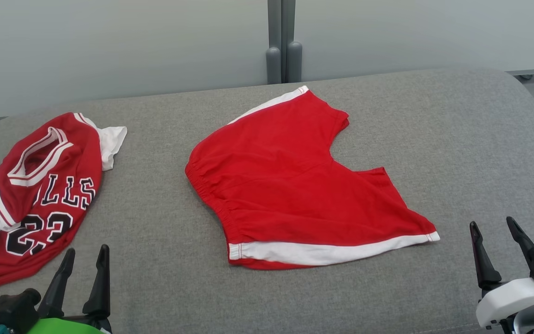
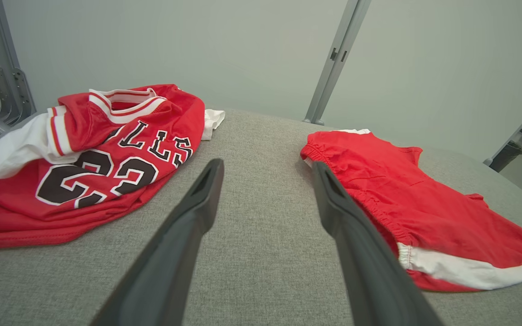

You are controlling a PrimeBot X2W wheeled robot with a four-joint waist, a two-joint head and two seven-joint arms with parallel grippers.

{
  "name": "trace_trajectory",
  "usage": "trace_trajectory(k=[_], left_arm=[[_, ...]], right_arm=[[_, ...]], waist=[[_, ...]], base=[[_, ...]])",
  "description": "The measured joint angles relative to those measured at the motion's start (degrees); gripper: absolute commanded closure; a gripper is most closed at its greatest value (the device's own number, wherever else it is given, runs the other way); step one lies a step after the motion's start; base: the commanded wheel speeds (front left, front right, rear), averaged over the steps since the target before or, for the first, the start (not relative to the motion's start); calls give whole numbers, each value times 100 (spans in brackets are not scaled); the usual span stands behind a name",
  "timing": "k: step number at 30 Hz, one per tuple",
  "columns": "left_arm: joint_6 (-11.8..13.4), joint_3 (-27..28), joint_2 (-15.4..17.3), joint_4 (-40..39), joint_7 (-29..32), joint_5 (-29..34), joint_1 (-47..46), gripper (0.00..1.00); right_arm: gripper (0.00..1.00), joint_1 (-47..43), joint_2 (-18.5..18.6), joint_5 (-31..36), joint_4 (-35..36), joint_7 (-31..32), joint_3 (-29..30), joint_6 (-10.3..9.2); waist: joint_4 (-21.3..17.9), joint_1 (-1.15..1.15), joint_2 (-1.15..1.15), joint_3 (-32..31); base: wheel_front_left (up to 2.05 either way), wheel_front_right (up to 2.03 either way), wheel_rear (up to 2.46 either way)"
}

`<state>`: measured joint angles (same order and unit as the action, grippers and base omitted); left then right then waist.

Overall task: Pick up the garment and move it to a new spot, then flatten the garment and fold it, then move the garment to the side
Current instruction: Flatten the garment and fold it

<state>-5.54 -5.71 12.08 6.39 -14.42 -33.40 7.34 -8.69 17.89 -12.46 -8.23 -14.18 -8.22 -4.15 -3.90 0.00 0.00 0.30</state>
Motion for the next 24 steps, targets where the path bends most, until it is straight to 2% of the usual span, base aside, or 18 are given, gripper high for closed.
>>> trace_trajectory(k=[24], left_arm=[[-100, 57, -213, -90, 0, 227, 8, 0]], right_arm=[[0, 141, -108, 93, -115, -15, -52, 3]], waist=[[34, 0, 0, 32]], base=[[0, 0, 0]])
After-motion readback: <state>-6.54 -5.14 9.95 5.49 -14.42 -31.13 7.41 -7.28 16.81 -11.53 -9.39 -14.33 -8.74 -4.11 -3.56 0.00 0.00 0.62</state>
